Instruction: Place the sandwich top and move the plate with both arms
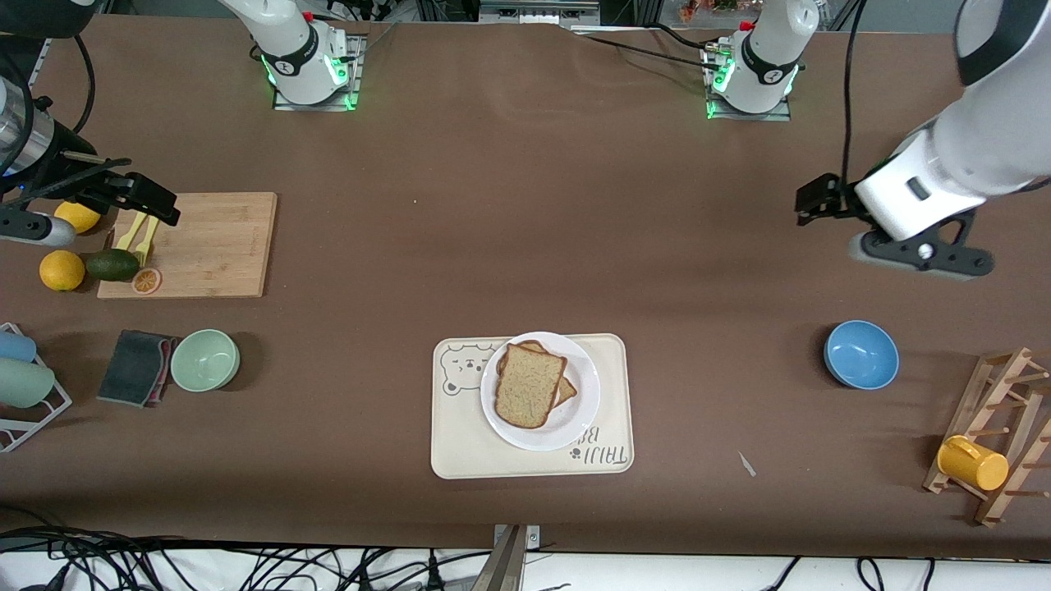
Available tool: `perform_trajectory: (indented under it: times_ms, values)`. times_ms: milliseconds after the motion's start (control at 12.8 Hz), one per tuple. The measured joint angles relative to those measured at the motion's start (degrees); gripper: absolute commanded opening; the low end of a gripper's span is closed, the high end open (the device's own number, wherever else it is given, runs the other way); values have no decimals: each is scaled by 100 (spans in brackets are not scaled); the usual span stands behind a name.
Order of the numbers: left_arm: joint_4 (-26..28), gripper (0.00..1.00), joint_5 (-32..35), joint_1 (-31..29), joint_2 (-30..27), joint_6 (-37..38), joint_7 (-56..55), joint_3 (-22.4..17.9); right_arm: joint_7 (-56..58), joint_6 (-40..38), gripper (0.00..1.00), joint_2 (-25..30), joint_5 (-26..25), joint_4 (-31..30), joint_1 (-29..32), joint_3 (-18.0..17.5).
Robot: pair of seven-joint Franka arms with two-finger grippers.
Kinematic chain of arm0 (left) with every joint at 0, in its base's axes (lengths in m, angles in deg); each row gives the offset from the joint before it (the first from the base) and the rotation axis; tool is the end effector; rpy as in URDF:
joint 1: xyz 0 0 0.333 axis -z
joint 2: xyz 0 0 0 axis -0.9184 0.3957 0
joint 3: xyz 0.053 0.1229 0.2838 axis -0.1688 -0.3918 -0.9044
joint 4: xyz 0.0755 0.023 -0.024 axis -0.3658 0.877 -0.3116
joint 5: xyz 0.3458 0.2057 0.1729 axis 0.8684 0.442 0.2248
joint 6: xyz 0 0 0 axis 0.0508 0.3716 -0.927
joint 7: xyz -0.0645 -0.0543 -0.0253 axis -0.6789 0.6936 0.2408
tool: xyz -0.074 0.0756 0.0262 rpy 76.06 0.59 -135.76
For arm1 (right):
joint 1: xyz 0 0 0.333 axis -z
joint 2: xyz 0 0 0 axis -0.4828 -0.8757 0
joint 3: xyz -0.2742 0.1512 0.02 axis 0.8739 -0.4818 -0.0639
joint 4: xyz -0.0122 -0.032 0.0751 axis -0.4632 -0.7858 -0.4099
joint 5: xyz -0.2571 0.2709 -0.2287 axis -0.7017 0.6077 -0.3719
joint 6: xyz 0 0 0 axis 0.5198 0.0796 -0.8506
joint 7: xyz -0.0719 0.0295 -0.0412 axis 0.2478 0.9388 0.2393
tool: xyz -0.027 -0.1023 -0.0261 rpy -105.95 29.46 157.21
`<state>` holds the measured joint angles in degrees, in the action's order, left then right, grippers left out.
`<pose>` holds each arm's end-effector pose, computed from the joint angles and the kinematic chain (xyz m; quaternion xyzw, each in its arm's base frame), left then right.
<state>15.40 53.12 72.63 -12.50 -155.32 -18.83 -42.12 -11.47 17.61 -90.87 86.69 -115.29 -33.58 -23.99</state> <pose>0.6356 -0.1146 0.6089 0.9947 -0.0742 -0.0708 0.0038 0.6217 0.0471 0.5967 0.9970 -0.0750 -0.0167 0.0090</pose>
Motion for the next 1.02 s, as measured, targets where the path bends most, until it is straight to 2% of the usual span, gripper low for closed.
perform_trajectory:
  times_ms: [234, 391, 1016]
  values:
    - [1069, 100, 0, -101, -761, -793, -4, -163, 15, 5, 100, 1, 0, 107, 0, 0]
    - [1567, 100, 0, -159, -1117, -1004, -4, -173, 22, 4, 100, 0, 0, 123, 0, 0]
    - [1812, 100, 0, -300, -1286, -1084, -5, -154, 39, 4, 100, 0, 0, 123, 0, 0]
